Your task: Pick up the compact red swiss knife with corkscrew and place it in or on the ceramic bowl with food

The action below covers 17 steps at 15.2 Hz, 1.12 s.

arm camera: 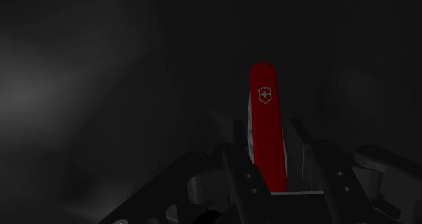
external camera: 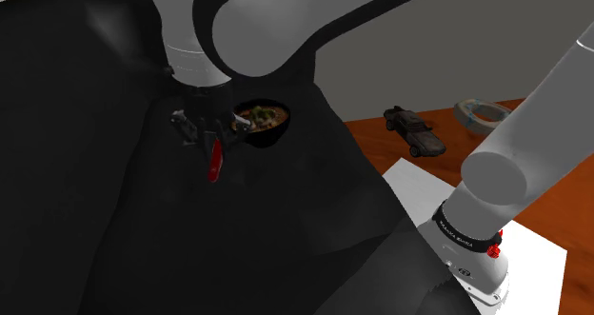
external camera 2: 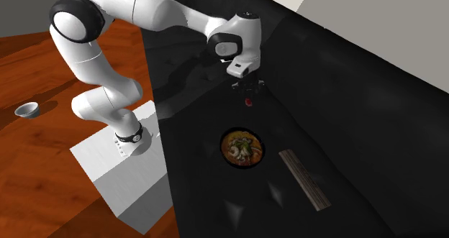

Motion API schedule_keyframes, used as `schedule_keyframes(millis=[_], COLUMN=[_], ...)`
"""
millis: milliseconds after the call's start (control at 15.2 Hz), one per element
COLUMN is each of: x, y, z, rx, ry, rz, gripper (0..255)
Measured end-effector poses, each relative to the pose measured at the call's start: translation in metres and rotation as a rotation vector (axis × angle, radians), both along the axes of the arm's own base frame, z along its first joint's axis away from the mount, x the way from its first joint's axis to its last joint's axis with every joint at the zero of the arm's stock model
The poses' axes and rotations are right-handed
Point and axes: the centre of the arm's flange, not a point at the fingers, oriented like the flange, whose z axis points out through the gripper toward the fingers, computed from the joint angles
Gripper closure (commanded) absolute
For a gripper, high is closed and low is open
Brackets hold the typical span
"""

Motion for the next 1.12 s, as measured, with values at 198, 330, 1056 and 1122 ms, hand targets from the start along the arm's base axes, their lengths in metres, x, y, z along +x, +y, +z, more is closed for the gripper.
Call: schedule_keyframes(millis=[198, 330, 1056, 1122], x=[0.0, 0.0, 0.021, 0.032], y=[0.0, 0.0, -0.047, -0.058], z=[0.016, 0.026, 0.064, 0.061], rx=[0.0, 0.0, 0.0, 0.0], ry=[0.0, 0.0, 0.0, 0.0], rz=[0.0, 0.0, -0.003, -0.002], gripper=[255, 255, 255, 255])
